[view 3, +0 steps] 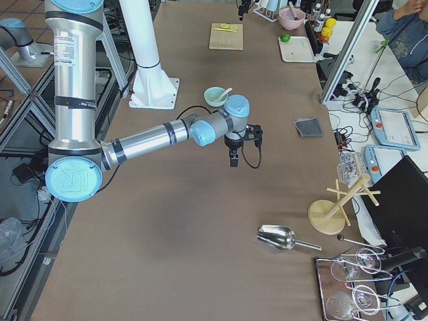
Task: Place spoon in bowl
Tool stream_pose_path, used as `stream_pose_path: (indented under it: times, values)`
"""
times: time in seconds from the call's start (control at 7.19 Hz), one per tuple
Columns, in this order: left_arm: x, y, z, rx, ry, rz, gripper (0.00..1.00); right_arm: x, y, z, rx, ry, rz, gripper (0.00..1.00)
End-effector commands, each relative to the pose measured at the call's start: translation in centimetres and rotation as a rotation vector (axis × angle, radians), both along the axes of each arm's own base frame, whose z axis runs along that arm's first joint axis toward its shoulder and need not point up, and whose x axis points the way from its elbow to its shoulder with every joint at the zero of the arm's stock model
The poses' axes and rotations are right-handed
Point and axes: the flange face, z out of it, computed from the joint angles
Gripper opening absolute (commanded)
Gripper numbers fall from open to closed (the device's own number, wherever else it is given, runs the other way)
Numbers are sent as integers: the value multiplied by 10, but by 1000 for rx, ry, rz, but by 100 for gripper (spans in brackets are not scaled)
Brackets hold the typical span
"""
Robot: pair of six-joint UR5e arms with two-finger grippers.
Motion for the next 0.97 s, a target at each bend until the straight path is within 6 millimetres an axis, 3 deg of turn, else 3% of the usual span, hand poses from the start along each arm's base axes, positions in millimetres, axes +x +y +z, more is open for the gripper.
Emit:
stream_pose_path:
  times: [0.0, 0.14, 0.28, 0.56, 0.83]
  values:
    - [-77, 33, 60, -12, 38, 19, 98, 19, -5, 18, 7, 17, 4, 100]
    - [-97, 47, 82, -38, 31, 2, 98, 37, -6, 31, 18, 29, 6, 100]
    - [-101, 65, 99, -63, 35, 2, 98, 50, -6, 43, 10, 31, 11, 100]
    - [-111, 78, 117, -23, 49, -20, 98, 83, 3, 56, -10, -5, 36, 100]
    - [-142, 74, 143, -81, 74, -96, 98, 103, 13, 72, -11, 4, 41, 100]
